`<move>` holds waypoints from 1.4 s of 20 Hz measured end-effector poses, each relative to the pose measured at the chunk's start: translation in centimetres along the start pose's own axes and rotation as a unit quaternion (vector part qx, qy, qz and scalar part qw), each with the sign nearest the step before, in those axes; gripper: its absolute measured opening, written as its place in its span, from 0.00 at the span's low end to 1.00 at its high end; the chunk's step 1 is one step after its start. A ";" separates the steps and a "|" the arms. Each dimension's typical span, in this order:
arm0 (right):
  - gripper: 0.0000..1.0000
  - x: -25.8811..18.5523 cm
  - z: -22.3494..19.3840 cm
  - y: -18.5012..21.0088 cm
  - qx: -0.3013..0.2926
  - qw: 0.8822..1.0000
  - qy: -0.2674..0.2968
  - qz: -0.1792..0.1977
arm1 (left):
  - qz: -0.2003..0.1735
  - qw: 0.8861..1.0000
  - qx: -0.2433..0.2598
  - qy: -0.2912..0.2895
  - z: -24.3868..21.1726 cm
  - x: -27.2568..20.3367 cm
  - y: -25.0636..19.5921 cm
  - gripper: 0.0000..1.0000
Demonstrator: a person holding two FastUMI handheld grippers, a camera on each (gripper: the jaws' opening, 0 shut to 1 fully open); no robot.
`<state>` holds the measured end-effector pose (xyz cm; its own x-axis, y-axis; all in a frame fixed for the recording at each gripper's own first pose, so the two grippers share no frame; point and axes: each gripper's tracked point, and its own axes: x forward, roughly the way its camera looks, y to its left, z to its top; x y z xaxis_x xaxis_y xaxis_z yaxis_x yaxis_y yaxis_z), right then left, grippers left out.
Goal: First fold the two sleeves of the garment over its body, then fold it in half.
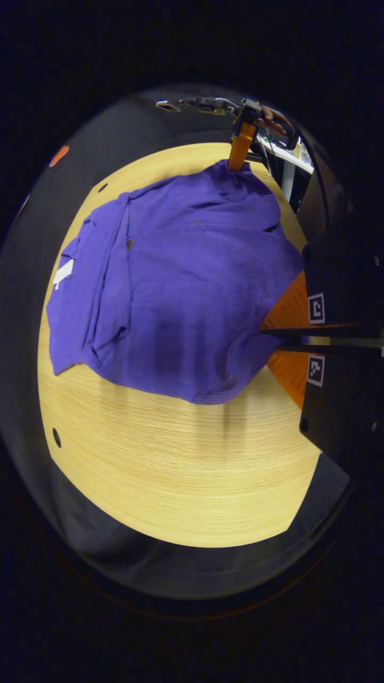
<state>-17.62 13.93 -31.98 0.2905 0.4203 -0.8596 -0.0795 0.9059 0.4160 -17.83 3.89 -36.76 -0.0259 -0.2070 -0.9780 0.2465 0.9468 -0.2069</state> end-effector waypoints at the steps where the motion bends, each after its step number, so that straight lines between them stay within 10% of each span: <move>1: 0.04 -0.1 0.4 0.6 0.007 1.000 -0.007 0.011 | -0.003 1.000 0.005 -0.006 0.7 -0.2 -0.1 0.07; 16: 0.03 -4.7 12.4 4.7 -0.017 0.993 -0.100 0.061 | -0.049 0.995 0.031 -0.084 11.5 -6.1 -1.5 0.07; 28: 0.03 -4.7 23.4 5.5 -0.065 0.989 -0.122 0.046 | -0.010 0.989 0.121 -0.086 25.4 -6.8 -1.7 0.07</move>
<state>2.93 15.73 -18.66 0.4958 0.4912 -0.7162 -0.2333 0.8697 0.4350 6.51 -2.52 -29.07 0.1261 -0.2842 -0.9504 0.4726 0.8596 -0.1943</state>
